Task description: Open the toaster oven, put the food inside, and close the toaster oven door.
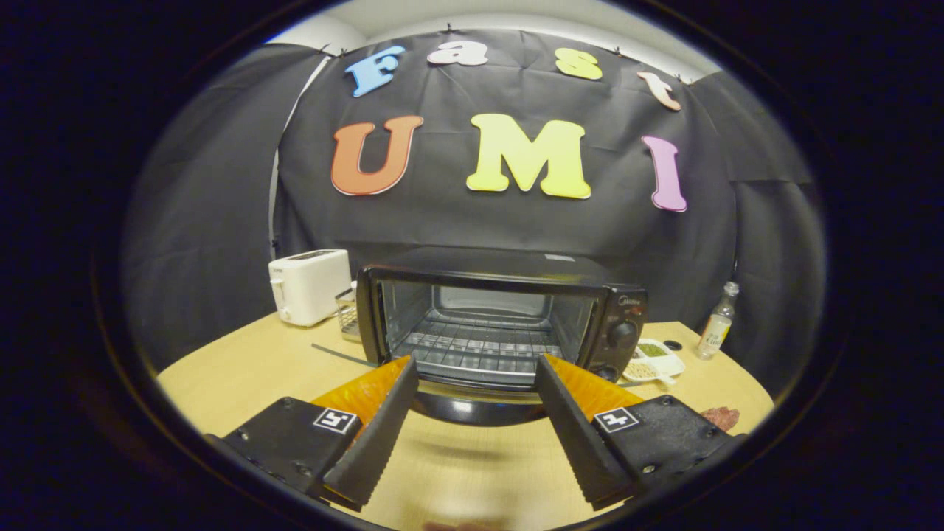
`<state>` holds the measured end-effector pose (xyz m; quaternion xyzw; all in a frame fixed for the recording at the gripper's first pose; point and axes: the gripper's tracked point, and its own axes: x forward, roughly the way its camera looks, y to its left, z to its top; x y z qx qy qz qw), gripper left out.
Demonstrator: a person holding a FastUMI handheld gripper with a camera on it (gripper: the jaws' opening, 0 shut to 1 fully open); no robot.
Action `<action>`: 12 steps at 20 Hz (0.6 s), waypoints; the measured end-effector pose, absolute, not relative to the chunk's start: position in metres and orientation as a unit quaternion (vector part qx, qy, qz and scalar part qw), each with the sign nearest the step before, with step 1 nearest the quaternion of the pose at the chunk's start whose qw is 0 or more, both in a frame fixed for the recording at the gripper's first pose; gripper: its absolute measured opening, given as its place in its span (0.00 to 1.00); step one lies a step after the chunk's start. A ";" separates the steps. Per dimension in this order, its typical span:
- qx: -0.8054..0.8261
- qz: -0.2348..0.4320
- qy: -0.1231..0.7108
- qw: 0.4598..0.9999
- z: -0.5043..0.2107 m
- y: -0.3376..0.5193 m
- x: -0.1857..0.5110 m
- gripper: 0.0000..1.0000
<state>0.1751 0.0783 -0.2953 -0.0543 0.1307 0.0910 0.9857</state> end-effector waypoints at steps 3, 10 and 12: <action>-0.048 0.102 0.144 0.983 -0.317 0.076 0.160 1.00; -0.013 0.113 0.283 0.952 -0.397 0.071 0.133 1.00; -0.010 0.120 0.266 0.956 -0.390 0.072 0.137 1.00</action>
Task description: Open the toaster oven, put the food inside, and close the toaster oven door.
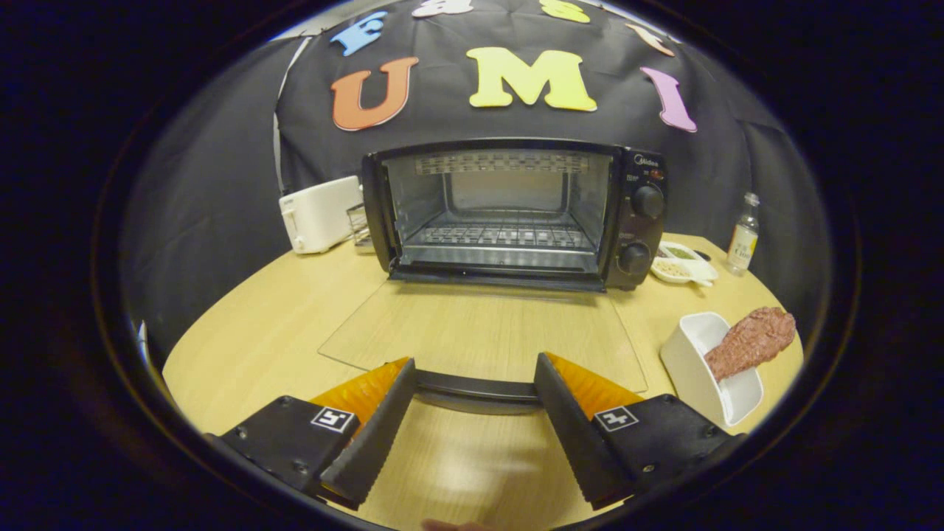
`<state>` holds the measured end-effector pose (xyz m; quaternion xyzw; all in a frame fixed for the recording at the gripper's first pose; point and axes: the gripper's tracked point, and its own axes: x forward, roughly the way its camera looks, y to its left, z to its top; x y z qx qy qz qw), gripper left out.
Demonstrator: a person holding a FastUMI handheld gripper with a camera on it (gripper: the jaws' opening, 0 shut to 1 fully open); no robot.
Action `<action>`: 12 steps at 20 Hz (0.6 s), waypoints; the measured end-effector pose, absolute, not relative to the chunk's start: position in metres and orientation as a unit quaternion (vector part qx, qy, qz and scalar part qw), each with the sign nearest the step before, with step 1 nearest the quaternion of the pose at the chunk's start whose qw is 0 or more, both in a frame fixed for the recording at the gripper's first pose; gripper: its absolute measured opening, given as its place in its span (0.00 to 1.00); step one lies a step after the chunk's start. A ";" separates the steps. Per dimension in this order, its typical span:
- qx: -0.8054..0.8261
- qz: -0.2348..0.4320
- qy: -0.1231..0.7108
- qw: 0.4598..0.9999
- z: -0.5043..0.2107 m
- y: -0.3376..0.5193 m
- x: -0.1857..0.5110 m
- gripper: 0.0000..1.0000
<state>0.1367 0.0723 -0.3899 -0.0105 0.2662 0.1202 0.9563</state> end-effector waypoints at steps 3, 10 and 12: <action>-0.013 0.126 0.253 0.959 -0.390 0.071 0.134 1.00; 0.060 0.179 0.245 0.951 -0.352 0.058 0.103 1.00; 0.061 0.170 0.234 0.955 -0.333 0.035 0.101 1.00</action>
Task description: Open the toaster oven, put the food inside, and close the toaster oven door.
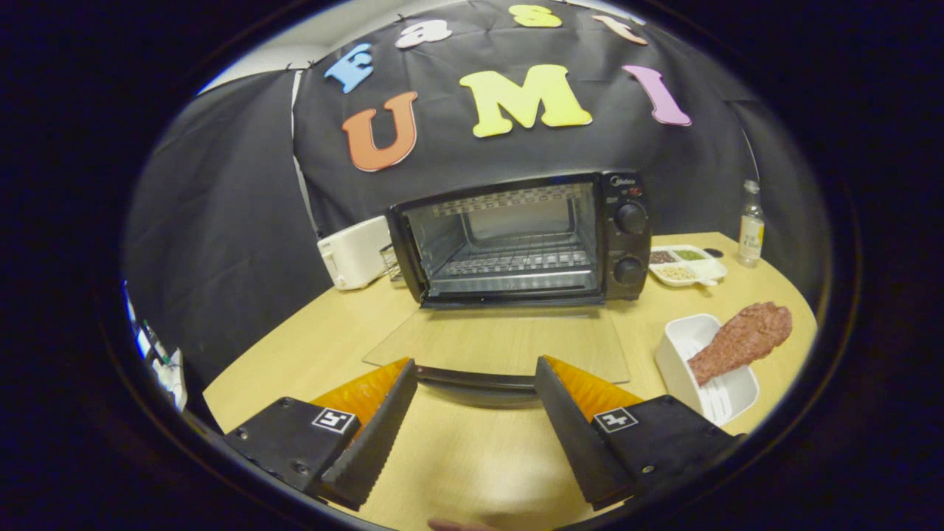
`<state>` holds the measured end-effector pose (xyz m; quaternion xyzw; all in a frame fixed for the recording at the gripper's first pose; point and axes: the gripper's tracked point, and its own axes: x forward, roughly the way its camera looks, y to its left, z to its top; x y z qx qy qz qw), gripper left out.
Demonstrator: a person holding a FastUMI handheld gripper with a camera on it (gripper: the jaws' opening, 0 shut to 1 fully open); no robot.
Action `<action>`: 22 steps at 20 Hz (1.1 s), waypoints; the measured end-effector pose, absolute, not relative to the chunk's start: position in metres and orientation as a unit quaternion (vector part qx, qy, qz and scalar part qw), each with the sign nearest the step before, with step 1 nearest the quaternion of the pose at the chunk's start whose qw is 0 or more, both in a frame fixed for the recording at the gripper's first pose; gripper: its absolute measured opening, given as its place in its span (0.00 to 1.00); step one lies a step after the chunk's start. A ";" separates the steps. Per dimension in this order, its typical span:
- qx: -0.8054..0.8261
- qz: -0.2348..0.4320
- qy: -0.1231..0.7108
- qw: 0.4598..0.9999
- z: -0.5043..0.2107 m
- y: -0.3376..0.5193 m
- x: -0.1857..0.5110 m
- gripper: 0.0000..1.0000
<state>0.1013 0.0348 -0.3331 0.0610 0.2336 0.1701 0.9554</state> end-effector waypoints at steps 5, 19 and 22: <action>0.076 0.149 0.255 0.952 -0.309 -0.029 0.089 1.00; 0.052 0.083 0.360 0.928 -0.289 -0.222 0.098 0.85; 0.111 0.111 0.399 0.903 -0.298 -0.223 0.104 0.77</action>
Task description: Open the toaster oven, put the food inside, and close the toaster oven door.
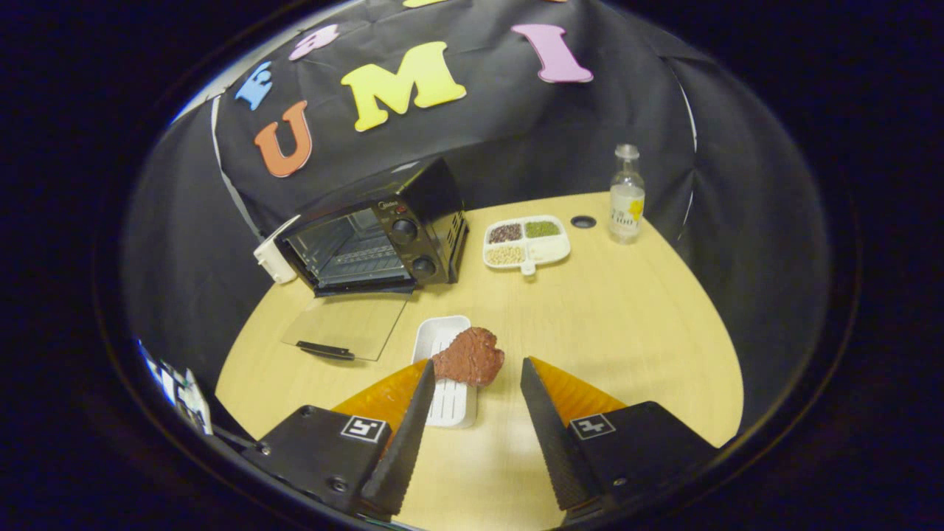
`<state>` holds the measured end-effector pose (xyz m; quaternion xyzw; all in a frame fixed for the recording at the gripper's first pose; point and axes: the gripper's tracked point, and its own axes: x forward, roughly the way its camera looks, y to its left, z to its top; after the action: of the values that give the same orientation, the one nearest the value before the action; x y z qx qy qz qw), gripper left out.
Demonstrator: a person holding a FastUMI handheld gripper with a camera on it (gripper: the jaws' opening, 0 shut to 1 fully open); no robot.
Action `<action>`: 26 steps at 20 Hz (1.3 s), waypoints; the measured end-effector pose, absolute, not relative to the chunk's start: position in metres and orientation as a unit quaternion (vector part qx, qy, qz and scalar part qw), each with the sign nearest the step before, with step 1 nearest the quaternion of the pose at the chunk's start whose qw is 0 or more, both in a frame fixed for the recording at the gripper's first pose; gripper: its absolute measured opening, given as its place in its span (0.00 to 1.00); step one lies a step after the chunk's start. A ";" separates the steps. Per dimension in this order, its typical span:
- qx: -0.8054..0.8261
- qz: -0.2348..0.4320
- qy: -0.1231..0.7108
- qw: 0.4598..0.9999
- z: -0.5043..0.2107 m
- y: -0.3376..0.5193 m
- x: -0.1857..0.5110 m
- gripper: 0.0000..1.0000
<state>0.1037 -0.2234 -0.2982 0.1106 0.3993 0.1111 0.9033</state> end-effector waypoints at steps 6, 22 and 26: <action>0.152 0.126 0.438 0.877 -0.321 -0.221 0.123 0.59; 0.074 0.158 0.423 0.889 -0.299 -0.190 0.094 0.10; 0.001 0.148 0.393 0.908 -0.279 -0.178 0.087 0.10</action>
<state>0.0870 -0.1779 -0.2792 0.0007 0.3930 0.1480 0.9075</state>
